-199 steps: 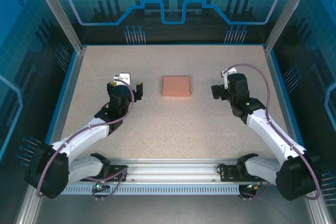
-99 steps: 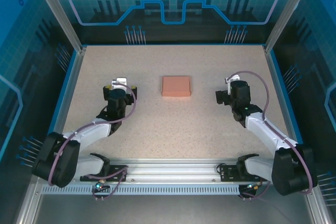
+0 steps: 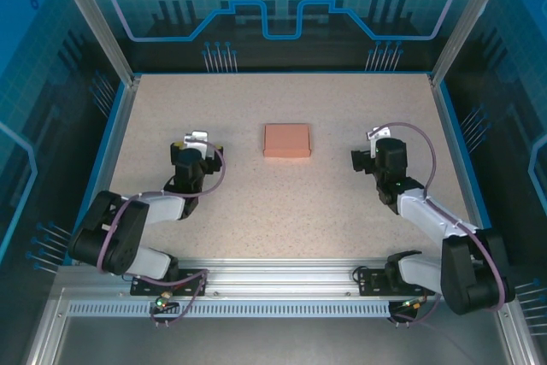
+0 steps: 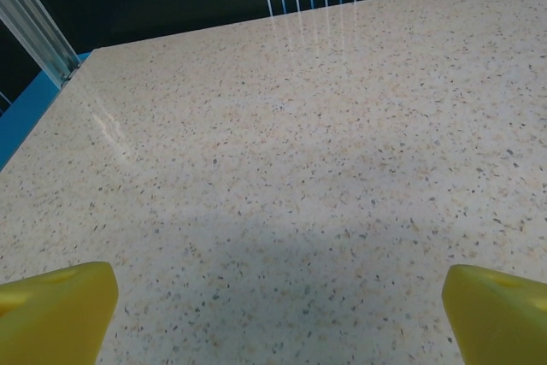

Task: Fold the paper box

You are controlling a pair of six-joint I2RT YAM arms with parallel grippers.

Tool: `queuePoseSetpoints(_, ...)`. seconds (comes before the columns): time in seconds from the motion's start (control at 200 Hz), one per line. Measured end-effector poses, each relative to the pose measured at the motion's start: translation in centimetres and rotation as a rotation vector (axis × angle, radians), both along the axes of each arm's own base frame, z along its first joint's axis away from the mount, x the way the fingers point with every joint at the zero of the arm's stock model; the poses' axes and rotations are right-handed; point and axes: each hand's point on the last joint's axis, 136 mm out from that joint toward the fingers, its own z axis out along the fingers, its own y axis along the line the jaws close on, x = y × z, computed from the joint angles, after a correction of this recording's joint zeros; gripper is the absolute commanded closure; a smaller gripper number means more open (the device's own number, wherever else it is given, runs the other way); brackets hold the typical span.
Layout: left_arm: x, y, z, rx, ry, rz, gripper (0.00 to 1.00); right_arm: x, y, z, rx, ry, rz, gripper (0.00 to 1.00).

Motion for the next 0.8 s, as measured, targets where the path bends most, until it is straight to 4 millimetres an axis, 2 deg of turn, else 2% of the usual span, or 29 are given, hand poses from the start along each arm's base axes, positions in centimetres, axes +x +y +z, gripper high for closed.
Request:
queuePoseSetpoints(0.13, 0.3, 0.6, -0.6, -0.020, 0.009, -0.008, 0.01, 0.5, 0.1, -0.9, 0.002, -0.012, 0.000, 0.00)
queuePoseSetpoints(0.315, 1.0, 2.7, -0.5, -0.117, -0.021, 0.000, 0.01, 0.6, 0.3, -2.3, 0.006, -0.026, 0.010, 0.00)
queuePoseSetpoints(0.385, 1.1, 3.1, -1.3, -0.142, -0.009, -0.009, 0.01, 1.0, 0.5, -2.3, 0.003, -0.036, 0.022, 0.00)
queuePoseSetpoints(0.495, 0.8, 2.5, -2.1, -0.172, 0.012, -0.045, 0.01, 1.4, 0.9, -1.8, 0.006, -0.074, 0.052, 0.00)
queuePoseSetpoints(0.8, 1.0, 1.7, -1.6, -0.191, -0.010, -0.088, 0.01, 2.4, 1.8, -1.6, 0.063, -0.109, 0.128, 0.00)
